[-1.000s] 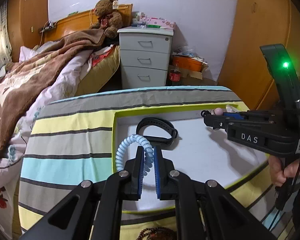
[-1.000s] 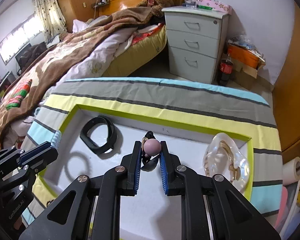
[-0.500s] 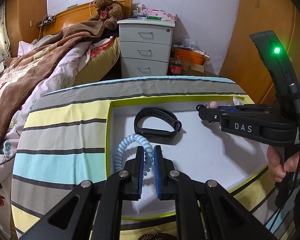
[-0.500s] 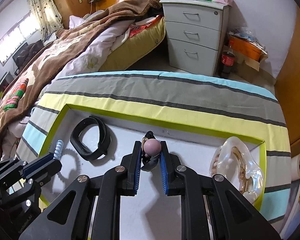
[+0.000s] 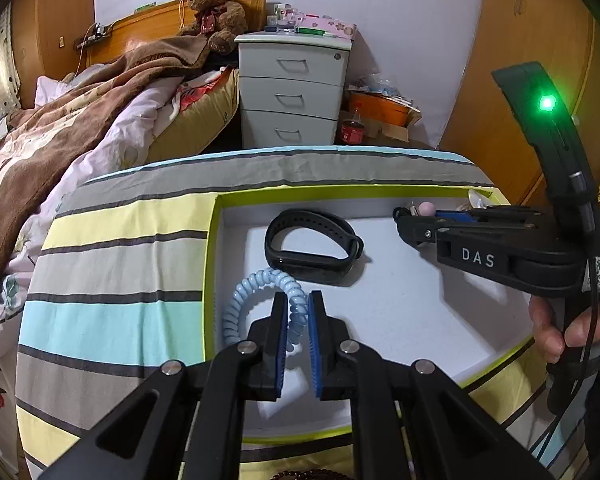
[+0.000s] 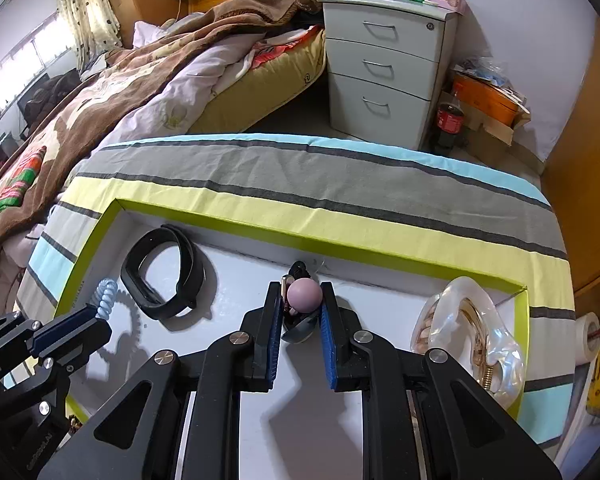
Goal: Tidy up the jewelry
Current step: 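Carry the blue coiled tie with the left tool while the right tool carries the pink-bead tie into the box, then open the left tool to drop the blue coiled tie while the right tool releases the pink-bead tie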
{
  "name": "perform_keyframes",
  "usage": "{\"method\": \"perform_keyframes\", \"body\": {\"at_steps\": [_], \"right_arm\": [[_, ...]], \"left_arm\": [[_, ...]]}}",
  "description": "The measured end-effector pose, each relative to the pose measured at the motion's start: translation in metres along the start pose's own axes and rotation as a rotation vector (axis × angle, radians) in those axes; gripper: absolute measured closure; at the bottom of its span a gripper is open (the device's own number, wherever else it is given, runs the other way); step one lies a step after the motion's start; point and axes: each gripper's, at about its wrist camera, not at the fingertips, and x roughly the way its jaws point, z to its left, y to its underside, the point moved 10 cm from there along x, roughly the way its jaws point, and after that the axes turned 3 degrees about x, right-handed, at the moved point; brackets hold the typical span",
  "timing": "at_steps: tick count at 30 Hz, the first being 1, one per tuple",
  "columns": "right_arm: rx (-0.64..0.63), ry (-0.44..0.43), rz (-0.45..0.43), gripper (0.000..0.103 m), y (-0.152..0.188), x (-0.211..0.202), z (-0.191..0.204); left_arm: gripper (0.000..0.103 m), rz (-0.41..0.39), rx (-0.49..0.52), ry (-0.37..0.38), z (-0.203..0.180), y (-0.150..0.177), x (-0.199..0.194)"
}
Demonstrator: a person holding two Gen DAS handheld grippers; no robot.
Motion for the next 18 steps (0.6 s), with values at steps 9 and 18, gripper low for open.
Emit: {"method": "perform_keyframes", "body": {"at_steps": [9,18], "right_arm": [[-0.018,0.017,-0.006,0.067,-0.0004,-0.0011,-0.0005],[-0.024,0.026,-0.011,0.063,0.0009,-0.0025,0.0014]], "left_arm": [[0.081,-0.006,-0.005,0.000,-0.0010,-0.0013,-0.0017],[0.070,0.000,-0.017,0.005,0.0000,-0.0010,-0.0023]]}}
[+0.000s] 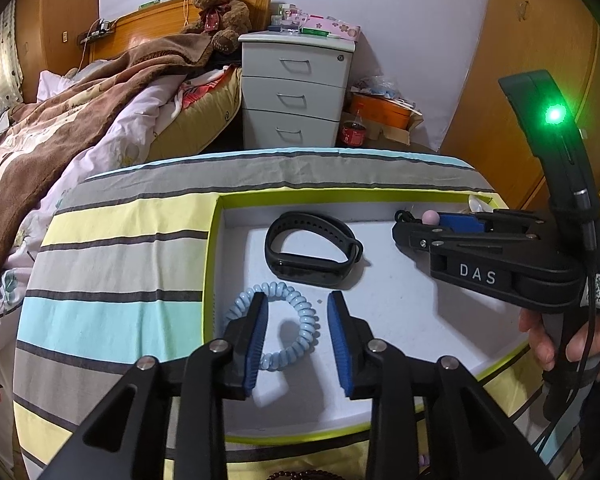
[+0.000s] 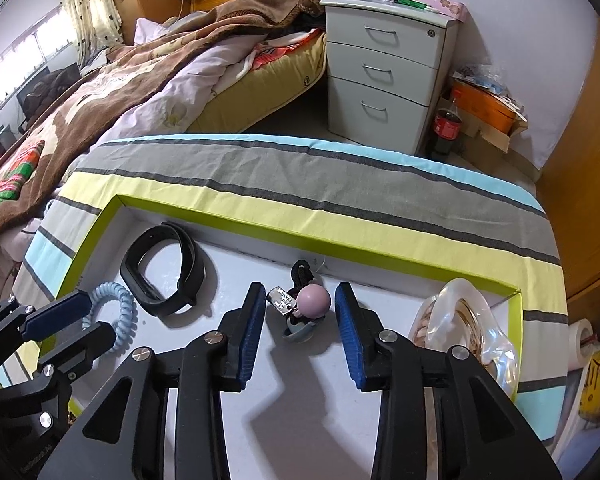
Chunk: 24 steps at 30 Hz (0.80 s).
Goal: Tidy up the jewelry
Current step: 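Open the left tool to drop the blue coiled tie while the right tool releases the pink-bead tie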
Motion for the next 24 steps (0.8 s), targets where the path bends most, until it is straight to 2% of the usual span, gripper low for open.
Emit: {"method": "perform_keyframes", "body": {"at_steps": [3,11,19,24], "right_arm": [[-0.003,-0.003,-0.003,0.054,0.000,-0.001,0.001],[-0.005,0.010,-0.042,0.054,-0.003,-0.014,0.002],[-0.013,0.016,-0.111,0.053,0.003,-0.048,0.005],[0.004,-0.011,-0.145,0.053,0.015,-0.072,0.008]], "left_arm": [[0.063,0.001,0.000,-0.001,0.000,0.000,0.001],[0.047,-0.014,-0.005,-0.004,-0.001,-0.002,-0.005],[0.039,-0.061,-0.010,-0.006,-0.003,-0.004,-0.033],[0.034,-0.094,-0.022,-0.011,0.000,0.001,-0.055]]}}
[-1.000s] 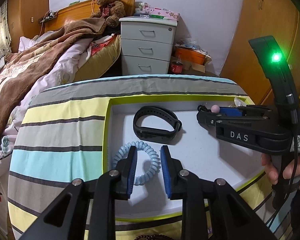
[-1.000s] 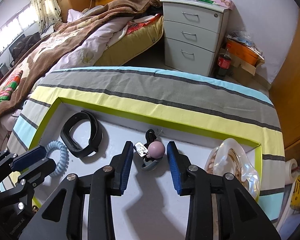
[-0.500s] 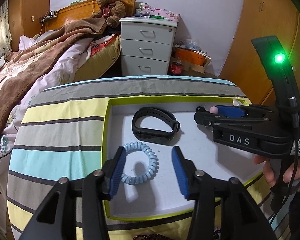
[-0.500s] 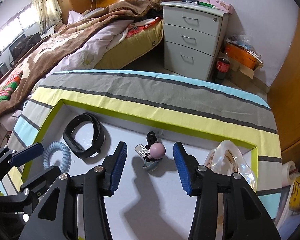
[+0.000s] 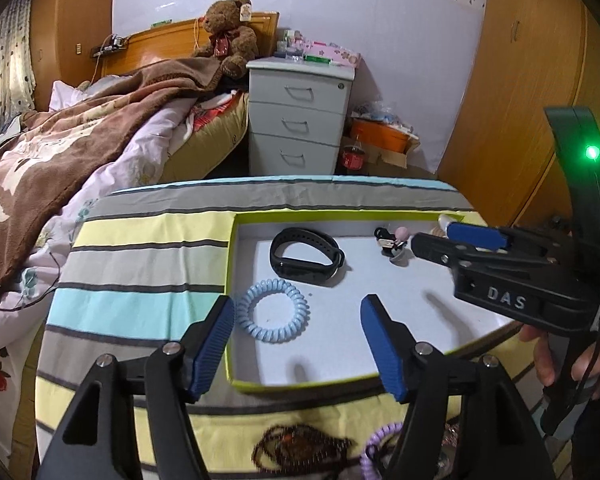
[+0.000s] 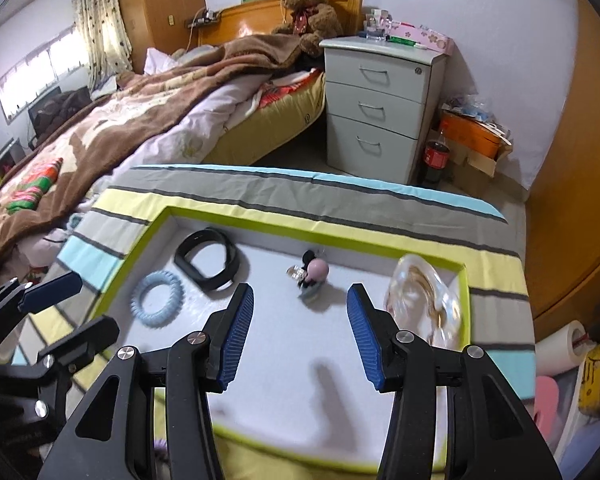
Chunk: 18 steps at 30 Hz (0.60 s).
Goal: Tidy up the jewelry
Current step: 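Open the left tool to drop the blue coiled tie while the right tool releases the pink-bead tie, then withdraw both tools from the box back toward the remaining jewelry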
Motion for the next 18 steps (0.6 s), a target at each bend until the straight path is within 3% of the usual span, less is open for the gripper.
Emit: {"method": "perform_keyframes", "body": {"at_steps": [8,18], "right_arm": [[0.006,-0.059,-0.025,0.053,0.033,-0.037,0.007],[0.022,-0.098,0.010,0.053,0.090,-0.047,0.007]], "left_arm": [[0.029,-0.042,-0.031,0.002,0.004,0.015,-0.038],[0.029,-0.047,-0.064,0.004,0.011,0.050,-0.066]]}}
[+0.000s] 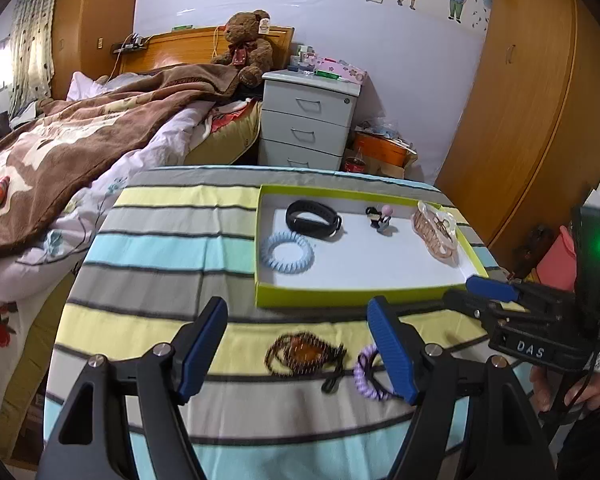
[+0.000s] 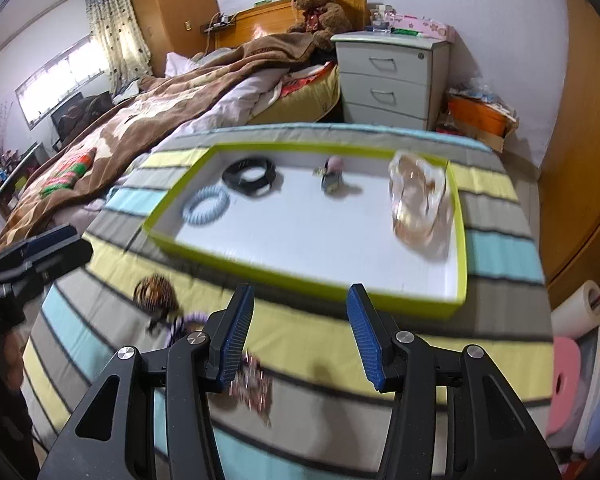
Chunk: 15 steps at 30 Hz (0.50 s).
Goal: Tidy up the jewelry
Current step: 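Withdraw both tools from the box back toward the remaining jewelry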
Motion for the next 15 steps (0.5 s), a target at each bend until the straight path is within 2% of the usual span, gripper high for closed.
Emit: {"method": "perform_keyframes", "body": {"at_steps": [4,11,15], "right_arm": [[-0.016,-0.064,0.027,0.053,0.024,0.001,0.004],[-0.089,-0.118,0.048,0.053,0.043,0.000,0.016],[-0.121,-0.111,0.065,0.053,0.052,0.005,0.019]], "left_arm": [[0.028,0.000,-0.019,-0.004,0.007,0.012,-0.007],[0.028,0.009,-0.027,-0.003,0.011,0.028,-0.012],[0.028,0.010,-0.035,-0.009,0.016,0.034,-0.016]]}}
